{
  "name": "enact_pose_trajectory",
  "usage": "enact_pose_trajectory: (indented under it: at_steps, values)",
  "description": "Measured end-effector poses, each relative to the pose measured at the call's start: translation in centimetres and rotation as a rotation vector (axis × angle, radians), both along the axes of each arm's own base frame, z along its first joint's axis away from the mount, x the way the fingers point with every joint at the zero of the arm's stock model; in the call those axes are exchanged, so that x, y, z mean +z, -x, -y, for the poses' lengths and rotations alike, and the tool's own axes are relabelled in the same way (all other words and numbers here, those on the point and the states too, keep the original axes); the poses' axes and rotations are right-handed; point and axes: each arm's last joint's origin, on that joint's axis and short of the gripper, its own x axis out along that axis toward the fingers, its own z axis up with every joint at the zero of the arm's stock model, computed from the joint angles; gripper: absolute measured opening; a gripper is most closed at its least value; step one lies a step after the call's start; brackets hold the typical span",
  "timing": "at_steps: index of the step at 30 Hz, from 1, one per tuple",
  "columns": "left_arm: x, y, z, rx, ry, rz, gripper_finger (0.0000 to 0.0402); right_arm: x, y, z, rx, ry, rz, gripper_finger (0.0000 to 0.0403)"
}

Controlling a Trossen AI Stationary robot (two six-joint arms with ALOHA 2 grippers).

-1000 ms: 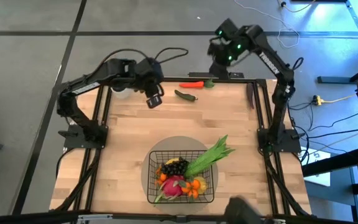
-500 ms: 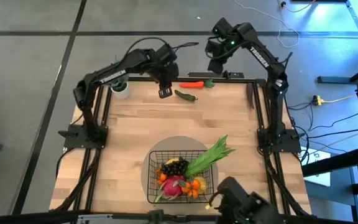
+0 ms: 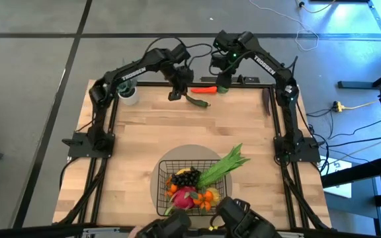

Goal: Build produce basket
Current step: Put the green chili pepper into the black mesh basket

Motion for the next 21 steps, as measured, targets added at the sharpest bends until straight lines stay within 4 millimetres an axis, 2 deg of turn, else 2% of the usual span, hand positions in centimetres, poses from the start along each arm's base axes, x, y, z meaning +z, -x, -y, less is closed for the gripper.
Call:
enact_pose_trajectory:
  at_steps: [4, 10, 17, 21]
  values:
    - [-1.3, -0.5, -0.4, -0.026, -0.010, -0.034, 0.0084, 0.0, 0.0, 0.0, 0.014, 0.004, 0.000, 0.0098]
    - [-1.8, -0.8, -0.5, -0.054, -0.024, -0.037, 0.0084, -0.2, -0.1, -0.1, 0.134, 0.001, 0.030, 0.0098]
    - [-1.8, -0.6, -0.5, -0.029, -0.003, -0.048, 0.0084, -3.8, 0.2, -0.1, 0.174, -0.142, -0.022, 0.0098]
    - [-1.9, -0.6, -0.5, -0.019, 0.005, -0.051, 0.0084, -5.6, -0.7, -0.6, 0.186, -0.157, -0.033, 0.0098]
